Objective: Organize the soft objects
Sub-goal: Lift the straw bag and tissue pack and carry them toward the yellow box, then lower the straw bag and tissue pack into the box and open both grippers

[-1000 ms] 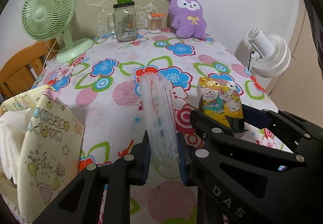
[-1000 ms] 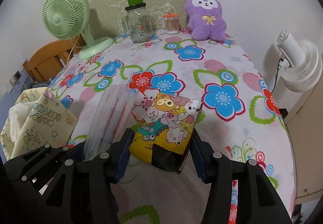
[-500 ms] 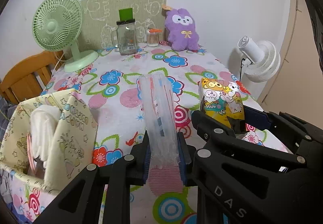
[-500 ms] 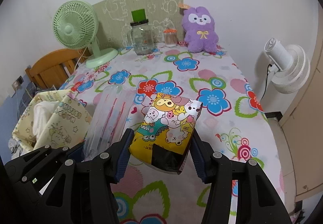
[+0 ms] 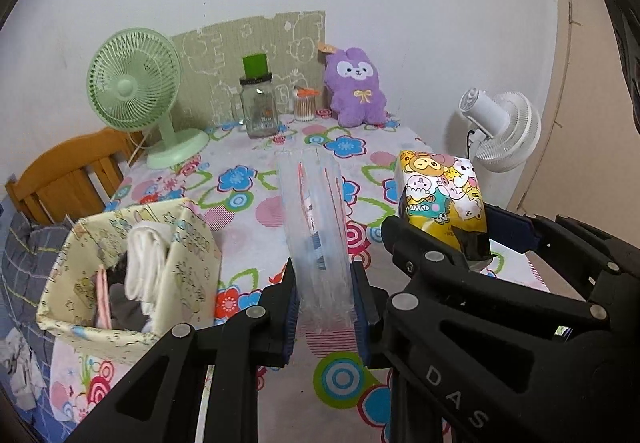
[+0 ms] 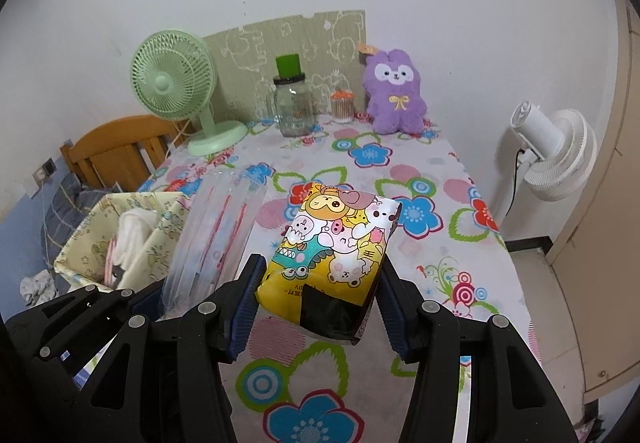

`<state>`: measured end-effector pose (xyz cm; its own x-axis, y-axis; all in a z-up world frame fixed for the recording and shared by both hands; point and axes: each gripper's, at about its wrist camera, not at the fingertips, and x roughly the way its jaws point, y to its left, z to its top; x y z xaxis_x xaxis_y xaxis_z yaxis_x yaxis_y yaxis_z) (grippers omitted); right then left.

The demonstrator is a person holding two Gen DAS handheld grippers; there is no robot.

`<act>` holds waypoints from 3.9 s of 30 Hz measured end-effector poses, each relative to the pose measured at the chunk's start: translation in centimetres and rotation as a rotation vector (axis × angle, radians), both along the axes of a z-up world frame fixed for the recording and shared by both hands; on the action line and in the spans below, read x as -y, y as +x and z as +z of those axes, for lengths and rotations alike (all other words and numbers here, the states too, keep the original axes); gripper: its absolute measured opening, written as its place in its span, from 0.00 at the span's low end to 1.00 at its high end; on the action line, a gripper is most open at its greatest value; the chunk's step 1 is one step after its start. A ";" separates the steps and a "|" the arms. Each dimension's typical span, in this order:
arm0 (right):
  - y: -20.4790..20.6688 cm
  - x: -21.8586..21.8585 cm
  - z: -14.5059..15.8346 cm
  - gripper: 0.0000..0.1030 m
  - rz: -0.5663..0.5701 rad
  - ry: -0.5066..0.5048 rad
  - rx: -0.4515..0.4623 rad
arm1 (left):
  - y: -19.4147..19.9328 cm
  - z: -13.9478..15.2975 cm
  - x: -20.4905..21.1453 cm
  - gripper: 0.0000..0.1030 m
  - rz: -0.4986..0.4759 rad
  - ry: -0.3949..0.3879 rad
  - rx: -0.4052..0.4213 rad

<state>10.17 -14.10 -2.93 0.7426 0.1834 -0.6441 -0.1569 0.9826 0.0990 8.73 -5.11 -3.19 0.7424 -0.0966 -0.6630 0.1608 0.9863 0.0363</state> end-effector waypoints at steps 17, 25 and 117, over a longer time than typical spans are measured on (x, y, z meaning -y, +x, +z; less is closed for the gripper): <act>-2.2 -1.4 3.3 0.56 -0.002 -0.018 0.054 | -1.8 2.7 -1.6 0.22 -0.016 0.002 0.049; -1.8 -2.6 3.7 0.56 0.002 0.004 0.052 | -1.3 3.2 -3.0 0.22 0.002 -0.008 0.057; 7.7 -25.3 -3.5 0.61 0.443 -0.026 -0.105 | 4.4 -3.0 -22.8 0.80 0.306 0.029 -0.096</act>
